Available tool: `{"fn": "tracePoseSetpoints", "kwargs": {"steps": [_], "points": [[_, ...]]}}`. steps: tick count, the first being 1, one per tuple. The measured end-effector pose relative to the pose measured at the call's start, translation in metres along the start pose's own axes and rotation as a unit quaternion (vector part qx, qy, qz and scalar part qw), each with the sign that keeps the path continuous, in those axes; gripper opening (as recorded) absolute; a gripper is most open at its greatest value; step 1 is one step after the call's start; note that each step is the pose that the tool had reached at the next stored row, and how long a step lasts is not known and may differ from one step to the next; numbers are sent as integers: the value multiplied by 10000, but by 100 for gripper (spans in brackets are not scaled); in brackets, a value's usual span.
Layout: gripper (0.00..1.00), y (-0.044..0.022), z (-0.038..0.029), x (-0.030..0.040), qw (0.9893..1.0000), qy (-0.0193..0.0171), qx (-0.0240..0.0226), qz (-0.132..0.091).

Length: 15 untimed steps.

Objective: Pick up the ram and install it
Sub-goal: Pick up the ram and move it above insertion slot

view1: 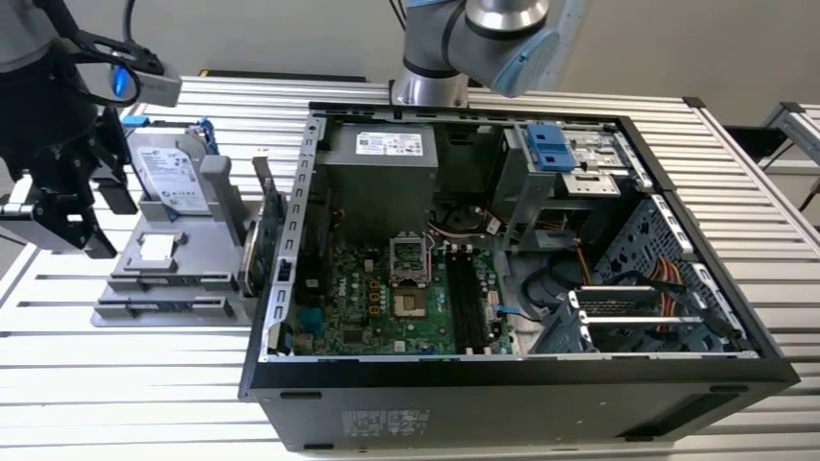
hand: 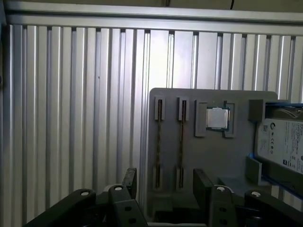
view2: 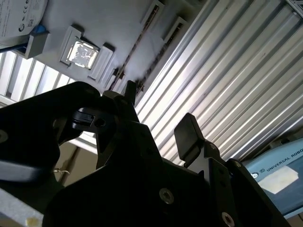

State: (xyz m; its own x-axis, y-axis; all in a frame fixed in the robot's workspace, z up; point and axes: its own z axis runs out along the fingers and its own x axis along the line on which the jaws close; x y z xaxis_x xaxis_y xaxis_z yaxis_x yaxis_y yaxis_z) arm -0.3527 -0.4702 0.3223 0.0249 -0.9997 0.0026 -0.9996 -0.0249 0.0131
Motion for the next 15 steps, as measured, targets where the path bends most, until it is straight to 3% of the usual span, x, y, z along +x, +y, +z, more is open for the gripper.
{"fn": "tracePoseSetpoints", "kwargs": {"steps": [15], "points": [[100,-3,153,-7,10000,0,0,15]]}}
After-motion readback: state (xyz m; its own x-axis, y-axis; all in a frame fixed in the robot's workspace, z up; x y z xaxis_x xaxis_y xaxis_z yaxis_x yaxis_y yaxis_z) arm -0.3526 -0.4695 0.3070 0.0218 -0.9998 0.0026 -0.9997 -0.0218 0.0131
